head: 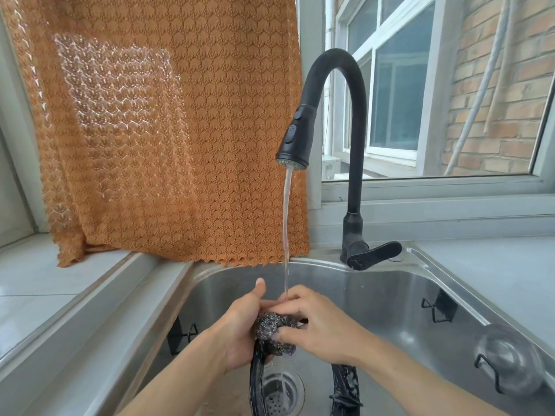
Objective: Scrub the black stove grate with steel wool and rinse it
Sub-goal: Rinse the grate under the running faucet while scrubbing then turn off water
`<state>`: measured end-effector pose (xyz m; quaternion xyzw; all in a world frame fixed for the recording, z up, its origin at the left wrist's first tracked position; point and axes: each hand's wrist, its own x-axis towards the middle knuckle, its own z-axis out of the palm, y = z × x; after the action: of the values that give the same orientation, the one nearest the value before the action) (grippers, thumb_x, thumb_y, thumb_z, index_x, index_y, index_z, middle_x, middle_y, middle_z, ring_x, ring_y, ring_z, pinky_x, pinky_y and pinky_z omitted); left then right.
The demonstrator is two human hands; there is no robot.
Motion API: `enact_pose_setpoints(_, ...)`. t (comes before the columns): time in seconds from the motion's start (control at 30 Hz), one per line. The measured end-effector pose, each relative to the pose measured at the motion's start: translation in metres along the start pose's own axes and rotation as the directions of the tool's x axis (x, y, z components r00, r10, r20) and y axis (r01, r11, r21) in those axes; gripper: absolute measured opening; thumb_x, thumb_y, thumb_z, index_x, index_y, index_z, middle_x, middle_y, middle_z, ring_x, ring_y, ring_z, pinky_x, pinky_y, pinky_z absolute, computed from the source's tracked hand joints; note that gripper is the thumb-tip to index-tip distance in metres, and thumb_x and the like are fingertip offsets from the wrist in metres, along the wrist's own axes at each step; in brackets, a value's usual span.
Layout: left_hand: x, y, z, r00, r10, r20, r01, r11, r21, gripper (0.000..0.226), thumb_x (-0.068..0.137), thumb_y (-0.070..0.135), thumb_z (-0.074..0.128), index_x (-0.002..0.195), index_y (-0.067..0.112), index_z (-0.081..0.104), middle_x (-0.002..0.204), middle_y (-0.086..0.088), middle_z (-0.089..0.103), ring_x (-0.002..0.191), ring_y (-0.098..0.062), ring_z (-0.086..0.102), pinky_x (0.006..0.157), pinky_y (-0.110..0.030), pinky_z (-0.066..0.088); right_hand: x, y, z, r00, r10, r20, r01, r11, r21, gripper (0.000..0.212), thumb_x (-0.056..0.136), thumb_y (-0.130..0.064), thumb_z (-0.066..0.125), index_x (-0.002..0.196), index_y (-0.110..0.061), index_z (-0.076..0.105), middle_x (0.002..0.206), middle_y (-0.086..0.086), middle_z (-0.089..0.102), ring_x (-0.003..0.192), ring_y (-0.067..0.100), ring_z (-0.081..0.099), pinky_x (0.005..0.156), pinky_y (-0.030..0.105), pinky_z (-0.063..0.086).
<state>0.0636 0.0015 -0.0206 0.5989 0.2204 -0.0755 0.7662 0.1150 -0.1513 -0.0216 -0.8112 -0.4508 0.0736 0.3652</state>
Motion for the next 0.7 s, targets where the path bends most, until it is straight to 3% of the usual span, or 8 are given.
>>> enact_pose_setpoints(0.1, 0.005, -0.003, -0.004, 0.999, 0.022, -0.029, -0.019, 0.996, 0.091, 0.079, 0.102, 0.067, 0.027, 0.104, 0.005, 0.076, 0.080, -0.013, 0.072, 0.062, -0.025, 0.059, 0.059, -0.030, 0.040, 0.001, 0.005, 0.001, 0.997, 0.053, -0.047, -0.057, 0.995, -0.082, 0.024, 0.089, -0.017, 0.071, 0.106, -0.033, 0.071, 0.113, -0.009, 0.059, 0.092, 0.003, 0.059, 0.088, 0.031, 0.050)
enact_pose_setpoints(0.2, 0.009, -0.004, -0.006, 0.999, 0.034, -0.032, -0.030, 0.991, 0.132, 0.080, 0.099, 0.071, 0.027, 0.110, 0.010, 0.077, 0.107, -0.018, 0.072, 0.080, -0.029, 0.061, 0.062, -0.031, 0.046, 0.001, 0.010, 0.006, 0.991, 0.130, -0.043, -0.135, 0.980, -0.143, 0.025, 0.084, -0.013, 0.073, 0.092, -0.033, 0.061, 0.108, -0.007, 0.063, 0.065, -0.006, 0.048, 0.062, 0.021, 0.042)
enact_pose_setpoints(0.33, 0.011, -0.002, -0.011, 0.998, 0.041, -0.047, -0.033, 0.988, 0.152, 0.082, 0.099, 0.073, 0.025, 0.107, 0.013, 0.080, 0.128, -0.023, 0.068, 0.096, -0.032, 0.059, 0.074, -0.039, 0.043, 0.001, 0.006, 0.004, 0.986, 0.133, -0.099, -0.142, 0.986, -0.087, 0.023, 0.084, -0.019, 0.078, 0.087, -0.033, 0.060, 0.091, -0.012, 0.062, 0.050, -0.007, 0.049, 0.049, 0.011, 0.033)
enact_pose_setpoints(0.4, 0.010, -0.001, -0.012, 0.996, 0.050, -0.071, -0.039, 0.987, 0.156, 0.081, 0.098, 0.073, 0.025, 0.106, 0.014, 0.080, 0.123, -0.022, 0.071, 0.092, -0.031, 0.059, 0.073, -0.037, 0.041, 0.001, 0.000, 0.001, 0.988, 0.102, -0.113, -0.109, 0.992, -0.064, 0.020, 0.084, -0.020, 0.079, 0.092, -0.032, 0.065, 0.087, -0.012, 0.061, 0.053, -0.012, 0.050, 0.051, 0.009, 0.036)
enact_pose_setpoints(0.57, 0.012, -0.002, -0.010, 0.996, 0.069, -0.060, -0.060, 0.989, 0.139, 0.079, 0.100, 0.069, 0.029, 0.116, 0.004, 0.071, 0.075, -0.011, 0.067, 0.055, -0.023, 0.057, 0.052, -0.025, 0.040, 0.002, -0.006, -0.001, 0.979, 0.039, -0.201, -0.034, 0.999, 0.027, 0.018, 0.077, -0.032, 0.085, 0.086, -0.037, 0.071, 0.092, -0.010, 0.063, 0.057, -0.004, 0.051, 0.063, 0.018, 0.037)
enact_pose_setpoints(0.7, 0.011, -0.004, -0.008, 0.998, 0.053, -0.045, -0.044, 0.981, 0.187, 0.076, 0.099, 0.070, 0.032, 0.109, 0.005, 0.070, 0.078, -0.013, 0.068, 0.060, -0.027, 0.062, 0.056, -0.030, 0.045, 0.003, -0.001, 0.002, 0.991, 0.067, -0.117, -0.074, 0.995, -0.061, 0.024, 0.079, -0.028, 0.083, 0.079, -0.036, 0.061, 0.093, -0.013, 0.060, 0.062, -0.006, 0.049, 0.063, 0.019, 0.036)
